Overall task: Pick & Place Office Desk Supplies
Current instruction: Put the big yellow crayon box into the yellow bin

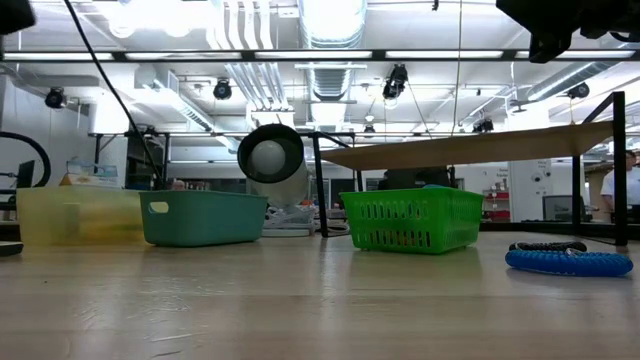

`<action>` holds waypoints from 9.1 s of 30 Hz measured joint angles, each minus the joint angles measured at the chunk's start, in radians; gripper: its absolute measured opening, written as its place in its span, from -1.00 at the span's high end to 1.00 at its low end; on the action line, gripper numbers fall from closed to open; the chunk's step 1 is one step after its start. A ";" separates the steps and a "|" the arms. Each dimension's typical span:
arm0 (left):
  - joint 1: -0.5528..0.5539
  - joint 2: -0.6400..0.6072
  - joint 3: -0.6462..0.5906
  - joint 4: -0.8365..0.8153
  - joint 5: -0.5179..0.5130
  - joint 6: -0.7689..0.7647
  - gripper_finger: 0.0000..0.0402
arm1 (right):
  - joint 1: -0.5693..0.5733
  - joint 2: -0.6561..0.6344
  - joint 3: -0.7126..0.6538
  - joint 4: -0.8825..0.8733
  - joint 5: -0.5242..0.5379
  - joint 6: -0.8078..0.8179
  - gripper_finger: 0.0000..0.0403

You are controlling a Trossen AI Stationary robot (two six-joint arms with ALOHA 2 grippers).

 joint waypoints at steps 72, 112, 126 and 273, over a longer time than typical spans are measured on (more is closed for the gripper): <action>-0.115 -0.571 -0.414 0.190 -0.481 0.508 -0.09 | 0.000 0.000 0.000 0.000 0.000 0.000 0.12; -0.115 -0.256 -0.414 0.492 -0.139 0.782 -0.09 | -0.013 0.231 0.006 0.111 -0.019 0.044 0.12; -0.049 -0.100 -0.410 0.590 -0.066 0.735 -0.09 | -0.014 0.228 0.006 0.130 -0.017 0.022 0.12; 0.521 0.091 -0.301 1.061 0.121 1.363 -0.09 | -0.081 1.406 1.124 -0.646 -0.032 0.592 0.96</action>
